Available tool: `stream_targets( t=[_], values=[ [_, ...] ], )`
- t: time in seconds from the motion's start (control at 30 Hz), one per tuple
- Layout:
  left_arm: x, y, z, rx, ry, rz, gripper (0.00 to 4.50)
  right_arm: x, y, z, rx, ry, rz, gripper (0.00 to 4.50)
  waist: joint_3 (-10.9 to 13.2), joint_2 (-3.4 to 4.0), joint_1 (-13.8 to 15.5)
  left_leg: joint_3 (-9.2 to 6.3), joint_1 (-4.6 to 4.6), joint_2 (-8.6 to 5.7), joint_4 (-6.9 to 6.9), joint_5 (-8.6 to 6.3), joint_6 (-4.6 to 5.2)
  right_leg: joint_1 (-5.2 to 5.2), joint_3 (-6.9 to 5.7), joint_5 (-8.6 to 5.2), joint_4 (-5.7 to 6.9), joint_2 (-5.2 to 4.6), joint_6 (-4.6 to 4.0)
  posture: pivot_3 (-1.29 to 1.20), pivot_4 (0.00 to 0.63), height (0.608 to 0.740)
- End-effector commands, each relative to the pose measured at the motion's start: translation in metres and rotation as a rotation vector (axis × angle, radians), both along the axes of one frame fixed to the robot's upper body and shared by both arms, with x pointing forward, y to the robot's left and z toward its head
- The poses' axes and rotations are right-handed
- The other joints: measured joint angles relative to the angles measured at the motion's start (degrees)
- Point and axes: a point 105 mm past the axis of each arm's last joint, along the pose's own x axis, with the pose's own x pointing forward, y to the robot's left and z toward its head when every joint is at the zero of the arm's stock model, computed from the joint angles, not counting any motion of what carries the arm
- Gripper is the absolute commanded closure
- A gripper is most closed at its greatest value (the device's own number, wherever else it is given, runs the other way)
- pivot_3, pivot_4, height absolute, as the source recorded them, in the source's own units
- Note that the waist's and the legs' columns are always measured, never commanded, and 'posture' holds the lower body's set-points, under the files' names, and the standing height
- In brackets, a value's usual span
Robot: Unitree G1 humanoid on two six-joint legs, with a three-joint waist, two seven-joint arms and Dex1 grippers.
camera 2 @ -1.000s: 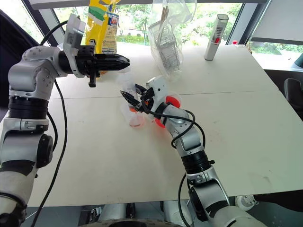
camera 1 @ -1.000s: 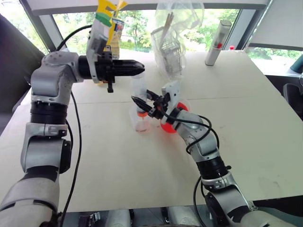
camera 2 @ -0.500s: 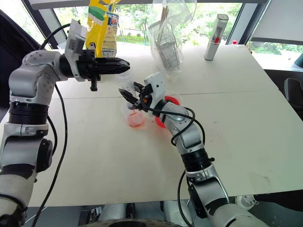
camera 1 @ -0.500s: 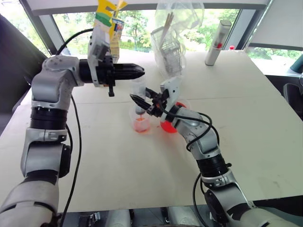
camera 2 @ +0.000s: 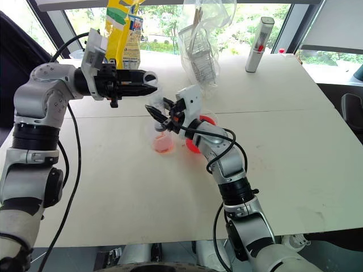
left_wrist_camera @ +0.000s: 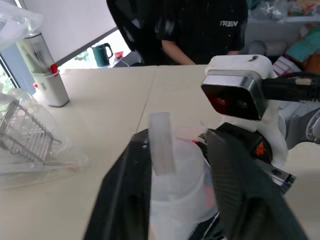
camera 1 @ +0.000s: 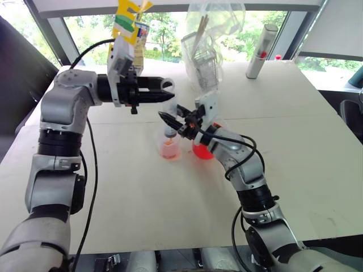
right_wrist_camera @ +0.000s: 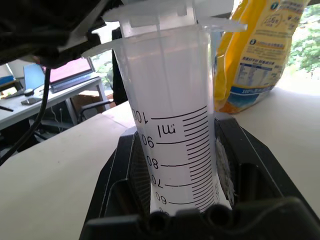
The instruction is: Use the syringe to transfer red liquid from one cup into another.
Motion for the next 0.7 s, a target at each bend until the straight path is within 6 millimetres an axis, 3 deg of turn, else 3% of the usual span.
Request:
stream_targets(
  t=[0.03,0.1,0.3,0.43,0.7],
  values=[
    [0.000,-0.003,-0.007,0.027,0.024,-0.006,0.78,-0.021,0.009,0.049,0.086,-0.172,0.059,3.10,0.00,0.00,-0.06,0.00,0.00,0.00,0.00,0.00,0.00,0.00,0.00,0.00,0.00,0.00,0.00,0.00,0.150,0.739],
    [0.002,-0.001,-0.002,0.006,0.018,0.007,0.10,-0.023,0.012,0.045,0.096,-0.148,0.077,3.10,0.01,0.01,-0.04,-0.01,0.01,0.00,-0.02,0.00,0.00,-0.01,0.01,0.00,0.00,0.02,0.00,0.00,0.150,0.739],
    [0.003,0.013,0.015,-0.034,0.006,0.044,0.10,-0.025,0.017,0.037,0.103,-0.106,0.100,3.10,0.00,0.00,-0.07,-0.04,0.01,0.01,-0.04,0.00,0.00,-0.02,0.01,0.00,0.00,0.02,0.00,0.00,0.150,0.739],
    [-0.001,0.039,0.003,0.048,0.029,0.088,0.10,-0.023,0.018,0.032,0.091,-0.096,0.098,3.10,0.00,0.01,-0.14,-0.04,0.01,0.01,-0.07,0.00,0.00,-0.05,0.02,0.00,0.00,0.02,0.00,0.00,0.150,0.739],
    [-0.021,0.052,-0.027,0.141,0.112,0.070,0.10,-0.022,0.012,0.032,0.085,-0.090,0.085,3.10,0.00,0.00,0.04,-0.04,0.00,0.02,-0.10,0.00,0.00,-0.05,0.02,0.00,-0.02,-0.02,-0.01,0.00,0.150,0.739]
  ],
)
